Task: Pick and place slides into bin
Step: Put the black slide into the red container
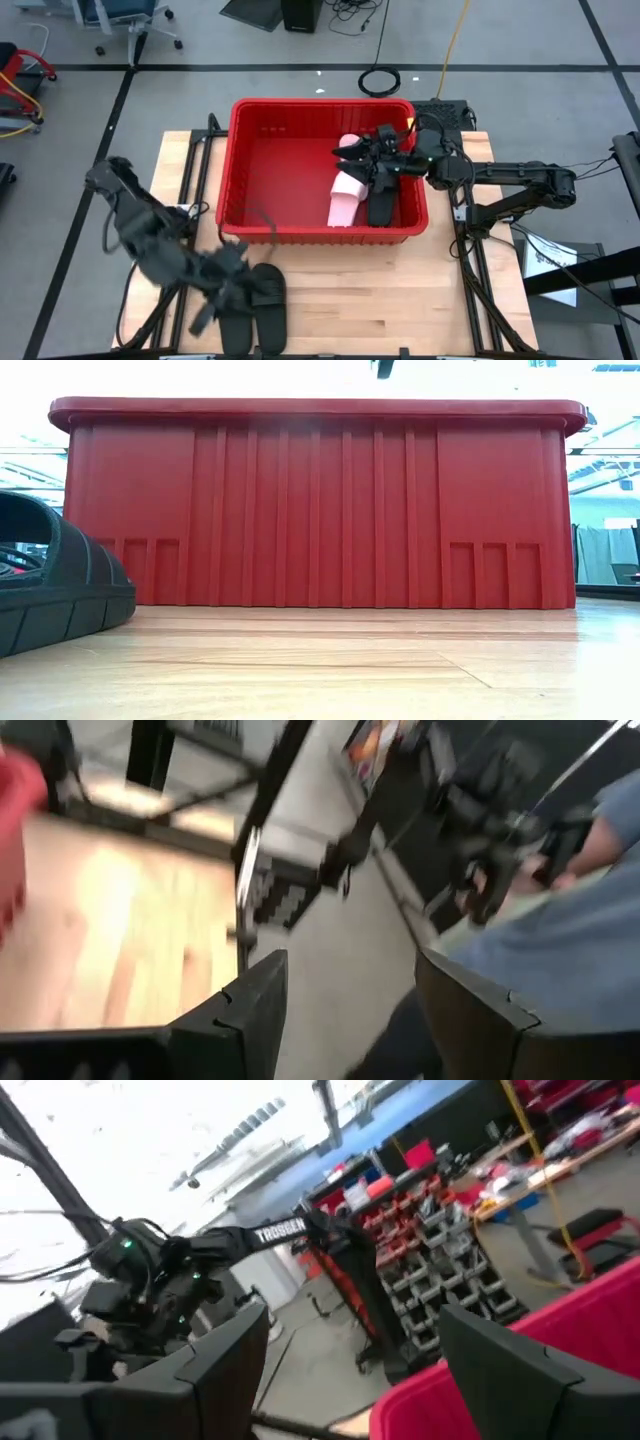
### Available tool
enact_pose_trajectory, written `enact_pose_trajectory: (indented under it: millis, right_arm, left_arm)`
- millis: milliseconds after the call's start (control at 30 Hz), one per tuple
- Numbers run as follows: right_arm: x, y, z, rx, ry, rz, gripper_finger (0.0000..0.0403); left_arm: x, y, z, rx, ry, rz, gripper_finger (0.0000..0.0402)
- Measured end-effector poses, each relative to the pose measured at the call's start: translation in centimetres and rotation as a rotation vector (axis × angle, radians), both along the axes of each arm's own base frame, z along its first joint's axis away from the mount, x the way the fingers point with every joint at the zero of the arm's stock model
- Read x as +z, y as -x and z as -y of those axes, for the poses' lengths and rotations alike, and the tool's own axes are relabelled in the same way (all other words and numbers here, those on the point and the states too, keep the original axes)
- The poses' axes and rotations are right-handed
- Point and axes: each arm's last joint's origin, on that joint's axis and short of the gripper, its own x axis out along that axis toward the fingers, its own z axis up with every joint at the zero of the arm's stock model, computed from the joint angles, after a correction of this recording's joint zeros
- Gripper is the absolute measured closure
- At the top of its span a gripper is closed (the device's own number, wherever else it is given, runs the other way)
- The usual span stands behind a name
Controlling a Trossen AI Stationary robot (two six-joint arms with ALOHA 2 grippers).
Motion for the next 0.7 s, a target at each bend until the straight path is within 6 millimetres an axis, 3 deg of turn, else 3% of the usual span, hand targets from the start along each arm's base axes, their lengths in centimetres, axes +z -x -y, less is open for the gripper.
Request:
enact_pose_trajectory:
  millis: [267, 433, 700]
  right_arm:
    - [-0.6, -0.1, 0.0, 0.018, -0.024, -0.068, 0.0122]
    - [-0.8, -0.1, 0.0, 0.017, -0.026, -0.080, 0.0122]
    - [-0.8, -0.1, 0.0, 0.019, -0.038, -0.084, 0.0122]
  left_arm:
    - [-6.3, -0.1, 4.7, -0.047, -0.110, -0.404, 0.0188]
    - [-9.6, 0.3, 5.6, -0.025, -0.234, -0.646, 0.0188]
    - [-13.3, 0.7, 6.3, 0.022, -0.440, -0.884, 0.0188]
